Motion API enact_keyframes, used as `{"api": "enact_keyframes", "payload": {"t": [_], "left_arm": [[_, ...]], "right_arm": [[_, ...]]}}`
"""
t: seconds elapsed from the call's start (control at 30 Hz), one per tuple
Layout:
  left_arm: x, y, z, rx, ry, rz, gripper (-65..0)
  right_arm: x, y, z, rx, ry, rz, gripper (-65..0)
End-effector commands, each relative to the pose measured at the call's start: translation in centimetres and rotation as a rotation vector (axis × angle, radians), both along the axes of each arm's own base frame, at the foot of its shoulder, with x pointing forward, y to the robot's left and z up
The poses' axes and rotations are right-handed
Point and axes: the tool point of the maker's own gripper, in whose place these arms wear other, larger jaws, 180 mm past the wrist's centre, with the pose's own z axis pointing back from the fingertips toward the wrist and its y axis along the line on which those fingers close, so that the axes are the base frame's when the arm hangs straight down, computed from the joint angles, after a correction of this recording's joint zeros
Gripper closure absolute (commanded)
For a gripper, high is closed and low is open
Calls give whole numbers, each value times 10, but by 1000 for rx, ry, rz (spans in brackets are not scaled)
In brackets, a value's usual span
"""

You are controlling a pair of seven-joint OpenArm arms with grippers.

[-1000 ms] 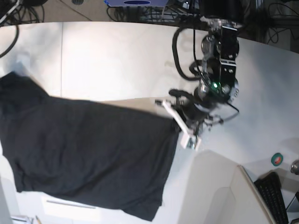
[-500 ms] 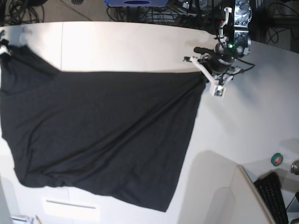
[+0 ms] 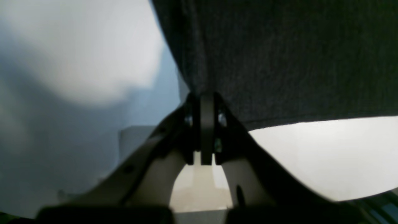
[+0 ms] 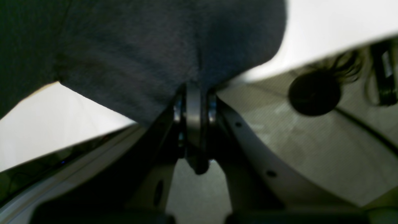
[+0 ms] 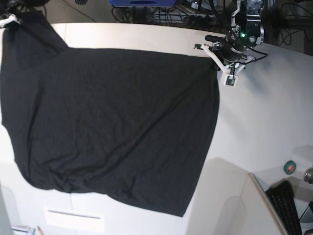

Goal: Layout the t-shirt on the table in an organized manner, then fold the t-shirt properly
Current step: 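Lay the shirt back down with both grippers, stretching it flat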

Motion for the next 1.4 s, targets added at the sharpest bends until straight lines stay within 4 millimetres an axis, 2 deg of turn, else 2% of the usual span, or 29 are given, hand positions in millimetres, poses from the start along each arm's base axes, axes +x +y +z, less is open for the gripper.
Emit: {"api": "enact_keyframes", "payload": {"t": [0.0,0.13,0.4,0.53,0.63,0.73,0.83,0.97,1.03,1.27,1.37], "left_arm": [[3,3,8,8,-30,2,0],[-6,-2,18,6,-45,-9,0],[-21,-3,16,5,-19,-11,0],[-23,-3,16,5,-18,-11,0],[-20,-5,27,7,-48,-19,0],[-18,-8,38,8,-73,-28,0],[-10,-9,42,7,-91,-31,0],[15,-12,52,0,-147,-33,0],[28,-16,56,-10,-158,-24,0],[67,-22,51,-30,-131,1,0],[83,-21,50,-33,-139,7,0]], "right_arm": [[1,-18,14,-50,-36,-19,0],[-17,-37,23,-88,-38,-103,0],[-35,-39,23,-95,-2,-111,0],[-32,-34,21,-84,-2,-99,0],[-25,-33,25,-95,-14,-78,0],[-8,-35,39,-132,-54,-43,0],[26,-28,53,-158,-120,22,0],[70,-22,66,-173,-202,82,0],[89,-17,66,-159,-206,130,0],[160,-13,82,-150,-290,220,0],[185,-17,79,-122,-301,186,0]]}}
